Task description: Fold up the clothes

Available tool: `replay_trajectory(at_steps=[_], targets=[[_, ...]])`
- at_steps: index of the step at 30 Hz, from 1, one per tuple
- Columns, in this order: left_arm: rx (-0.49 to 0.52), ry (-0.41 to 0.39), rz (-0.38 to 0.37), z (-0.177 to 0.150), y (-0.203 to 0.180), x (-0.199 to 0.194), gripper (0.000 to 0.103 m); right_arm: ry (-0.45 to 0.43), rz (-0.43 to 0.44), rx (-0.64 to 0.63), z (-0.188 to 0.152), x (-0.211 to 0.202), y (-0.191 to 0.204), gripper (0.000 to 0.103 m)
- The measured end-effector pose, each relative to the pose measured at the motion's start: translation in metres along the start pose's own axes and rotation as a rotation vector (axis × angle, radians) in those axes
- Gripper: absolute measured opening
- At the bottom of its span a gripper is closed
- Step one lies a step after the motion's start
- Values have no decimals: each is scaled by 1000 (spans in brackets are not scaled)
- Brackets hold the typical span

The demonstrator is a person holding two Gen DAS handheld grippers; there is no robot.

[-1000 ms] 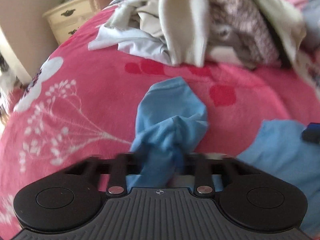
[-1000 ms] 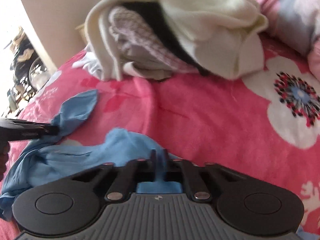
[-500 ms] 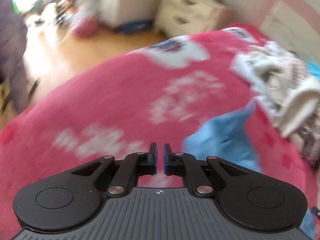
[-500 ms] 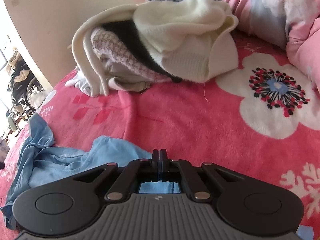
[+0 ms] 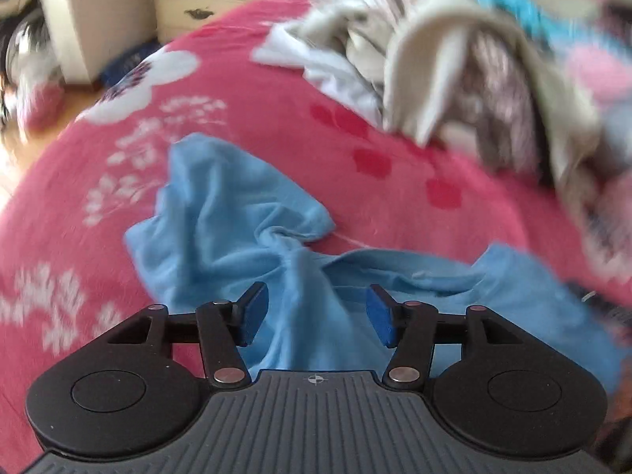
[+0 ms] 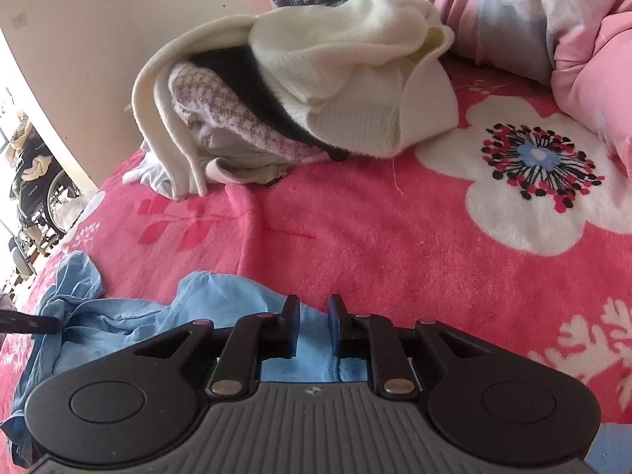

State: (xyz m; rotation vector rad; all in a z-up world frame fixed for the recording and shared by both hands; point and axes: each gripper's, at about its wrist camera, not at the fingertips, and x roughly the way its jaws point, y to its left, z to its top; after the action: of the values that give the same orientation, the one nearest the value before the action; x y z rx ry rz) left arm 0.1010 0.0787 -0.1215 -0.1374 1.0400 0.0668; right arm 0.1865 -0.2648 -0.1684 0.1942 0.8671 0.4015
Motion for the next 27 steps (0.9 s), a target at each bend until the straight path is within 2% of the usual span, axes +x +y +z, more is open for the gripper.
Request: replay_trajectory(at_steps=[1,2,3,5,10,15,17,21,25,27], targets=[[9,10,41,0,-6,10,40,-2,1,-1,0,0,0,17],[9,19,73,-1,-10,18,24,-5,2,-4,0,-1,0,17],[-37,26,68,-2,-4,23,10,-6,5,-7,0,-1,0,17],[-141,23,30,-7,15,19,5,-5,14,-17,0,0,0,17],[-320,-65,17,-26,65,-28,4,-2,31,-25,-1,3,1,18],[-486,-85,22,-54,120,-57,3,-3,27,-33,0,2,1,18],[-552,-99,52,-66,138,-65,3,5,17,-29,-1,4,0,18],[-680,-79,92,-109,160,-77,4,17,5,-10,-2,6,-4,18],[-728,-44,111,-145,172,-82,6,25,-2,-15,-3,8,-3,18],[-733,-21,114,-156,177,-83,14,29,-6,-15,-4,8,-3,18]])
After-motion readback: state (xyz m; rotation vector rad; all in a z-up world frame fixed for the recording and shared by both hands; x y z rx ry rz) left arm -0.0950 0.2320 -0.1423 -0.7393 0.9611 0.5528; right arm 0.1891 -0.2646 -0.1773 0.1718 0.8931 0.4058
